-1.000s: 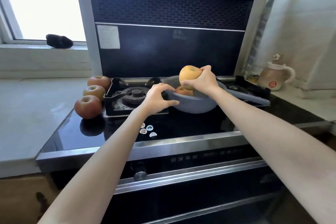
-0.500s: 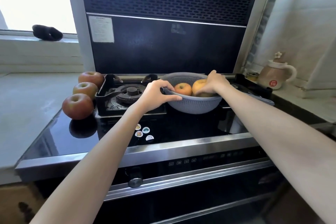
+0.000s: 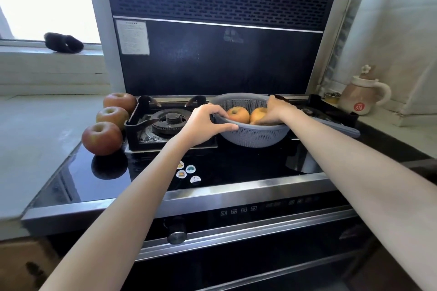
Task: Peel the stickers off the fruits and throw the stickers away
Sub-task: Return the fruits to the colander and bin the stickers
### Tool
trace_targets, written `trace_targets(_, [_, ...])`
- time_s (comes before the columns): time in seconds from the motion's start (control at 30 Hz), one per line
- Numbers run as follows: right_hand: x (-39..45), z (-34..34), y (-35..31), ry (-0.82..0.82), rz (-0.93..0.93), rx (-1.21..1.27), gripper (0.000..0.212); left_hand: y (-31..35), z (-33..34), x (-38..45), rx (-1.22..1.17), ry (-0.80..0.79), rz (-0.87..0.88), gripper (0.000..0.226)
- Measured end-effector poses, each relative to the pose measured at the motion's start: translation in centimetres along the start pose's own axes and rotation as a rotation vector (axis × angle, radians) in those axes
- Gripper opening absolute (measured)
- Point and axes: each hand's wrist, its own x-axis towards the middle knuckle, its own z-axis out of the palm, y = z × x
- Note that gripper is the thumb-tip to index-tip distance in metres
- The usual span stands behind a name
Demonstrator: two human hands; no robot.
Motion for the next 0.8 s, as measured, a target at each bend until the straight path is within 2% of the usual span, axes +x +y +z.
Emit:
trace_targets(0.07, [-0.4, -0.2, -0.2, 0.062, -0.069, 0.062, 0.065, 0.2, -0.1, 0.0, 0.017, -0.01, -0.01, 0.027])
trace_targets(0.1, [-0.8, -0.3, -0.4, 0.136, -0.107, 0.125, 0.055, 0.4, -0.2, -0.1, 0.019, -0.009, -0.012, 0.029])
trace_targets(0.2, [-2.2, -0.4, -2.0, 0.394, -0.236, 0.318, 0.037, 1.1, -0.6, -0.5, -0.053, 0.028, -0.033, 0.024])
trace_targets(0.3, [-3.9, -0.7, -4.8, 0.451, -0.36, 0.516, 0.02, 1.7, -1.2, -1.3, -0.072, 0.133, -0.08, 0.013])
trace_targets(0.5, [-7.2, 0.1, -10.2, 0.419, -0.51, 0.646, 0.023, 1.8, -4.4, -3.4, -0.011, 0.337, -0.183, 0.002])
trace_targets(0.67, [-9.6, 0.8, -13.0, 0.361, -0.585, 0.671, 0.023, 2.5, -7.3, -5.5, 0.007, 0.409, -0.23, 0.01])
trace_targets(0.8, [-11.0, 1.3, -15.0, 0.313, -0.645, 0.663, 0.019, 2.1, -9.2, -7.0, 0.042, 0.46, -0.292, 0.006])
